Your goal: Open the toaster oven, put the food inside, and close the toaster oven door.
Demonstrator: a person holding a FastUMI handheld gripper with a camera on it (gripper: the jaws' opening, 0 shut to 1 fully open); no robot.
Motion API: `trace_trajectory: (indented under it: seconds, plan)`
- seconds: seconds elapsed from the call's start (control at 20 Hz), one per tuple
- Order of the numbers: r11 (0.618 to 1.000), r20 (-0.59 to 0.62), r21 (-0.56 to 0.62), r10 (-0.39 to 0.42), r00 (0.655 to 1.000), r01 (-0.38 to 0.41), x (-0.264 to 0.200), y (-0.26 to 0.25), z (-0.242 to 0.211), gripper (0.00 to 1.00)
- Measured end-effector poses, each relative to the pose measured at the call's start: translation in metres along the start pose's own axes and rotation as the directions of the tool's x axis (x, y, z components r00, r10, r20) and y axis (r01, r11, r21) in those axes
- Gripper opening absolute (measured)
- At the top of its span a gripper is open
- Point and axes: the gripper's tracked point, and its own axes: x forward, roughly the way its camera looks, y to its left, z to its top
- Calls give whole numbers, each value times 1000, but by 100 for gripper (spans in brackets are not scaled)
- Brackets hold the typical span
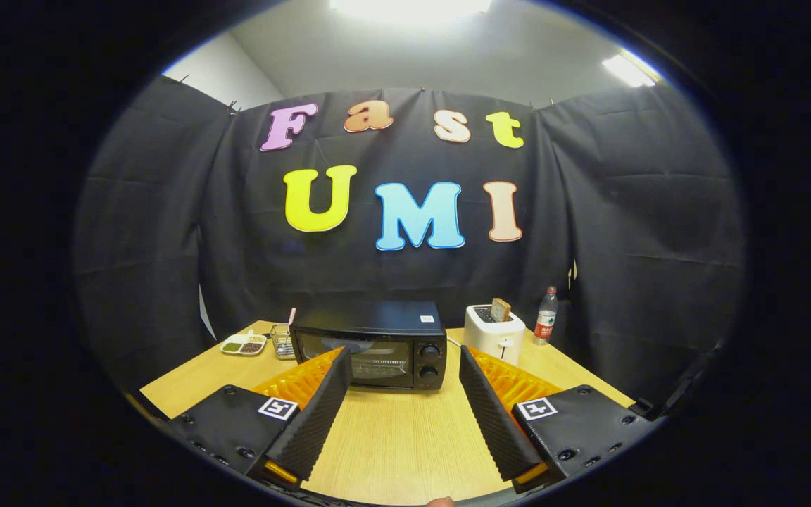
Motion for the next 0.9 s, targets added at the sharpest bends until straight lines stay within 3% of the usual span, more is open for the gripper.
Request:
trace_trajectory:
  seconds: [0.35,0.9]
  plan:
    - [1000,54,-25,-2,999,3,-35,-25,17,97]
    - [1000,83,2,19,996,-19,-40,-29,34,97]
